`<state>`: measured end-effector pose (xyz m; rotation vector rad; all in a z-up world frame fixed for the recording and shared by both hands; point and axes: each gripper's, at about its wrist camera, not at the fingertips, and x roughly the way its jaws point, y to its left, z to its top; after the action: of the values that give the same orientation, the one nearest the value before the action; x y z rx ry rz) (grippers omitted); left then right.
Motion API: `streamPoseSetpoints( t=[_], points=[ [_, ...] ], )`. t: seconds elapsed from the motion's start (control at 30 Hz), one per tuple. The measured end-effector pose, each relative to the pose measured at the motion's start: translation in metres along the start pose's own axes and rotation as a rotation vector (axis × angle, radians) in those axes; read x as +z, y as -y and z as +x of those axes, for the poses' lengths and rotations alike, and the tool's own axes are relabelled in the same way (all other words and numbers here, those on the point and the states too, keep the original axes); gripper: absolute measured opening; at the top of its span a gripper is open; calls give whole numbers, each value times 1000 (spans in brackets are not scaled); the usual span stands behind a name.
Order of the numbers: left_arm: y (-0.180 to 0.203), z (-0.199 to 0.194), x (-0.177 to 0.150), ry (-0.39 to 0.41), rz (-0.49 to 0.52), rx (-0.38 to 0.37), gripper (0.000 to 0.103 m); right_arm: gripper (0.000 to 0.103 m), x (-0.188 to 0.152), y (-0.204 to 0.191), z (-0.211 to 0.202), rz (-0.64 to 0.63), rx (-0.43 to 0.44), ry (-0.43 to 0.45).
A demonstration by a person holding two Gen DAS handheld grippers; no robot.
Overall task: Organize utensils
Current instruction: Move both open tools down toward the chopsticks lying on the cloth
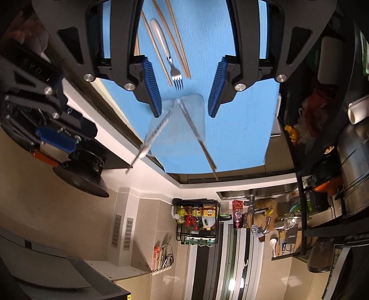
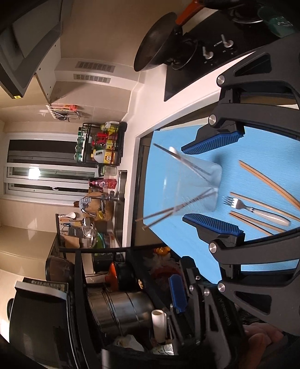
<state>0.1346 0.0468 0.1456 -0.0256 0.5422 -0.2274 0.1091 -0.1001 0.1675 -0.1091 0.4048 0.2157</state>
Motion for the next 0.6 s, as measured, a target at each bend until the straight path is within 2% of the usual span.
streamPoseSetpoints(
  t=[0.23,0.4,0.5,0.6],
  points=[
    [1,-12,-68,-2,-38,13,19,56,-59,7,-10,50,12,-67],
    [6,-12,-104,-17,-58,24,17,56,-99,9,-6,81,13,-101],
    [8,-9,-126,-17,-43,58,14,56,-131,18,4,150,16,-136],
    [5,0,-138,-54,-78,55,11,44,-157,28,17,240,-1,-195]
  ],
)
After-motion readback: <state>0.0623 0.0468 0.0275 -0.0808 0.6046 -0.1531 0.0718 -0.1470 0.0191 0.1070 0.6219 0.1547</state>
